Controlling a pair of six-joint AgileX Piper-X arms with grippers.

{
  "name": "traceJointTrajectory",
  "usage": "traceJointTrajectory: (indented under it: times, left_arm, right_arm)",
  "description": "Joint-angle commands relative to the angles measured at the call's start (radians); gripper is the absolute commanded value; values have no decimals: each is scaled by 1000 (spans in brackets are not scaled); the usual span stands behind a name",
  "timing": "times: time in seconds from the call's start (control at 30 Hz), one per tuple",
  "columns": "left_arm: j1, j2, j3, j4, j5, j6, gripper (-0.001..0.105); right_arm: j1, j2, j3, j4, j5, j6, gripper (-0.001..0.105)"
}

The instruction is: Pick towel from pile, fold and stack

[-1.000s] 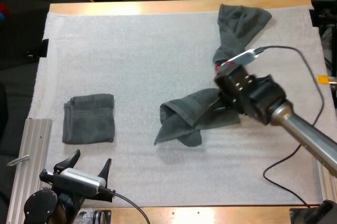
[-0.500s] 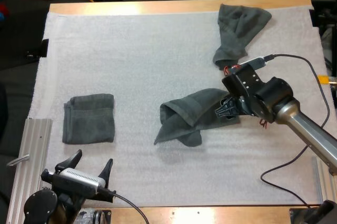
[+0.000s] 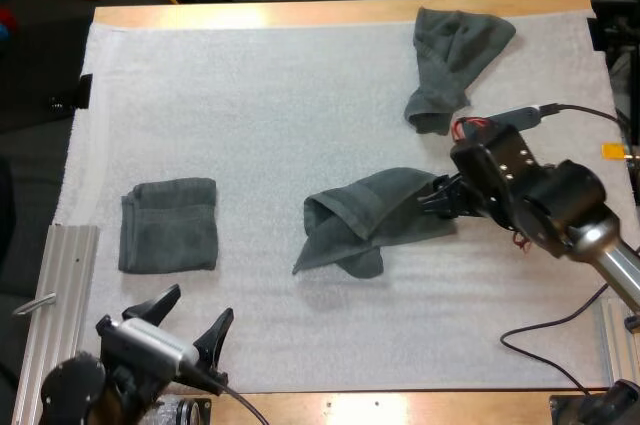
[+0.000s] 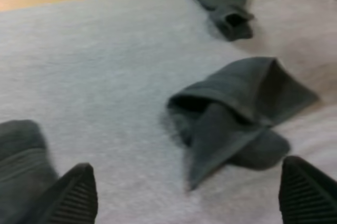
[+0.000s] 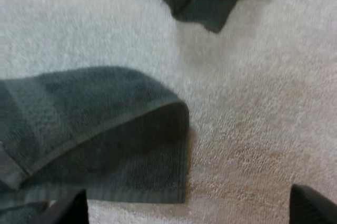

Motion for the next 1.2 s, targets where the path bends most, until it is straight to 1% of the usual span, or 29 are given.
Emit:
traceJointTrajectory:
  times: [0.0,0.13,0.27,0.4,0.57,0.63,0.73,0.87,0.97,1.07,1.13,1.17]
  left_arm:
    - [-4,20,-10,-13,25,-18,69]
    - [-4,102,-22,9,95,-38,69]
    - [-4,166,-21,39,110,-39,69]
    - [-4,214,-21,27,110,-128,69]
    - [-4,260,-21,27,115,-156,69]
    - [-14,280,-21,27,147,-188,69]
    - [-49,314,-21,39,171,-195,69]
    - [-101,381,-21,54,171,-192,69]
    - [-152,442,-21,49,160,-171,69]
    - [-216,489,-21,47,101,-133,69]
    - [-267,520,-21,47,46,-116,69]
    - [-282,528,-21,47,32,-111,69]
  right_arm:
    - [-2,-25,-2,19,-9,3,73]
    - [-2,-73,-2,57,-12,23,73]
    - [-2,-112,-2,88,-32,26,73]
    - [-2,-157,-2,100,-32,26,73]
    - [-2,-191,-2,100,-32,38,73]
    - [-2,-201,-2,100,-38,46,73]
    - [-2,-204,-2,100,-54,48,73]
    - [-2,-204,-2,100,-54,48,73]
    - [-2,-204,0,100,-56,48,73]
    - [-2,-204,12,91,-78,48,73]
    - [-2,-199,35,84,-105,70,73]
    - [-2,-197,44,81,-111,79,73]
